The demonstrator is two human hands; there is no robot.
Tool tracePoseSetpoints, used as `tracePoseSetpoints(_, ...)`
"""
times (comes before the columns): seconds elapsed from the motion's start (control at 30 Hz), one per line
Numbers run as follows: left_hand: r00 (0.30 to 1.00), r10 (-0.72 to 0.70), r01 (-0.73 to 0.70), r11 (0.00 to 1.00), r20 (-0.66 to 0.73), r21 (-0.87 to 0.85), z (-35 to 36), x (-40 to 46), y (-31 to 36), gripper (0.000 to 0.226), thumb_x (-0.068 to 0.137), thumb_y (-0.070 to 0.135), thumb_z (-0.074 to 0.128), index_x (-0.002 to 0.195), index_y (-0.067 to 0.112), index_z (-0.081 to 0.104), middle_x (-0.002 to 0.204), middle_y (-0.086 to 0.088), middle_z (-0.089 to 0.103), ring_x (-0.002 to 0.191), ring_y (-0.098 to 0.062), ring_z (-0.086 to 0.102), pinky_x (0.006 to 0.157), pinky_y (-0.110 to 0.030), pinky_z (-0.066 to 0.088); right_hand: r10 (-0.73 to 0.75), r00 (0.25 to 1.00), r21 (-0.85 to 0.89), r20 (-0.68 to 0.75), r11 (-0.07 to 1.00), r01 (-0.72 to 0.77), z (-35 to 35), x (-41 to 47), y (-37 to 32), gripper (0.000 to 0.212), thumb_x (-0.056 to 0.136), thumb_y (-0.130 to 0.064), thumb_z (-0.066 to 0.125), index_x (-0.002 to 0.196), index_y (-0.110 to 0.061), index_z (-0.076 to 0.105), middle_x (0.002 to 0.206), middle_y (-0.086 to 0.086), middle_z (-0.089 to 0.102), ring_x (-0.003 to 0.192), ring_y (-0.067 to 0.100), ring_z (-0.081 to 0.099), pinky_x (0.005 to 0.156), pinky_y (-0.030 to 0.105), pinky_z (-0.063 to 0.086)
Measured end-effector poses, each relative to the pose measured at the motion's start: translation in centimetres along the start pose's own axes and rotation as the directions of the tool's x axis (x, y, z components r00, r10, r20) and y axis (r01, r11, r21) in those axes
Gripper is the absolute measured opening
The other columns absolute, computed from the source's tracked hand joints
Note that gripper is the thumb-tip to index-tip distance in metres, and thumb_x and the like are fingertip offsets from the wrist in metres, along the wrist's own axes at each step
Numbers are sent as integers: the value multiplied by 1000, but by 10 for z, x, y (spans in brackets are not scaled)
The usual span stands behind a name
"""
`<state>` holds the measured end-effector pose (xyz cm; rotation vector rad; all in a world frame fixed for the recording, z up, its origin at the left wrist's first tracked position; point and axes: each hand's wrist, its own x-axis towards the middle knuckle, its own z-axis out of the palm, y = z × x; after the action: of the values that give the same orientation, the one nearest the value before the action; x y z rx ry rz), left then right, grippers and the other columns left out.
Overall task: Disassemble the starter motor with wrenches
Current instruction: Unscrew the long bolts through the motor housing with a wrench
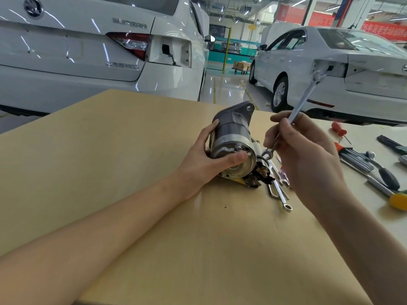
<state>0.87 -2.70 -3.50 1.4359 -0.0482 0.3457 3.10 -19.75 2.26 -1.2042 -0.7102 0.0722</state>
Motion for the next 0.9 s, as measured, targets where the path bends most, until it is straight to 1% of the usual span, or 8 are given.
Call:
tracePoseSetpoints(0.13, 1000, -4, 4, 1000, 17, -11, 0, 0, -1, 119, 35, 42, 93, 141, 38, 38, 109, 7, 68, 98, -15, 70, 83, -28, 54, -40, 999, 71, 34, 997, 37, 6, -1, -2, 11, 90, -10, 49, 94, -9, 59, 78, 6, 70, 77, 18, 65, 76, 27, 52)
tracePoseSetpoints(0.27, 1000, 0, 0, 1000, 17, -26, 0, -2, 1, 131, 22, 57, 94, 140, 38, 38, 110, 7, 68, 99, -15, 70, 83, -28, 54, -2, 999, 100, 53, 995, -4, 7, -2, 0, 13, 84, -10, 54, 95, -8, 61, 81, 5, 69, 81, 20, 69, 78, 29, 55)
tracePoseSetpoints(0.43, 1000, 8, -7, 1000, 26, -7, -1, -1, 0, 134, 23, 61, 93, 142, 37, 35, 117, 6, 65, 103, -15, 69, 85, -29, 54, 33, 998, 148, 60, 988, -41, 6, -2, 3, 13, 84, -9, 55, 95, -8, 60, 83, 6, 69, 86, 23, 70, 79, 29, 56)
tracePoseSetpoints(0.6, 1000, 8, -8, 1000, 20, -7, -1, 1, -3, 132, 26, 56, 95, 143, 36, 36, 117, 7, 65, 102, -14, 69, 86, -29, 54, -28, 996, -10, 85, 1000, 29, 7, -4, -2, 14, 79, -10, 59, 93, -8, 61, 84, 5, 71, 87, 22, 71, 76, 27, 56)
tracePoseSetpoints(0.7, 1000, 18, -18, 1000, 18, -11, -1, 2, -4, 118, 40, 41, 91, 145, 36, 35, 124, 2, 62, 104, -14, 68, 87, -29, 54, -113, 985, -163, 127, 978, 134, 14, -3, -5, 17, 80, -5, 60, 97, -7, 61, 87, 12, 68, 83, 23, 71, 76, 27, 57)
tracePoseSetpoints(0.8, 1000, 14, -14, 1000, 10, -10, -1, 2, -4, 120, 38, 43, 94, 143, 32, 38, 127, -4, 63, 104, -16, 68, 90, -31, 53, -192, 948, -411, 255, 865, 286, 27, 7, -16, 29, 84, 4, 65, 105, -17, 65, 88, 4, 70, 78, 19, 70, 75, 23, 56)
tracePoseSetpoints(0.87, 1000, 9, -9, 1000, 18, 16, -1, 1, -4, 117, 33, 48, 95, 136, 22, 46, 114, -5, 68, 100, -15, 68, 87, -30, 52, -138, 906, -634, 401, 672, 383, 38, 18, -23, 31, 84, -2, 68, 105, -25, 71, 84, -9, 71, 72, 1, 66, 68, 12, 49)
tracePoseSetpoints(0.9, 1000, 12, -13, 999, 25, 45, -2, 0, -4, 107, 37, 45, 94, 129, 14, 51, 105, -8, 69, 97, -14, 67, 84, -30, 51, -62, 875, -719, 480, 543, 433, 44, 24, -24, 30, 83, -6, 69, 106, -26, 73, 81, -14, 69, 70, -5, 61, 67, 8, 43)
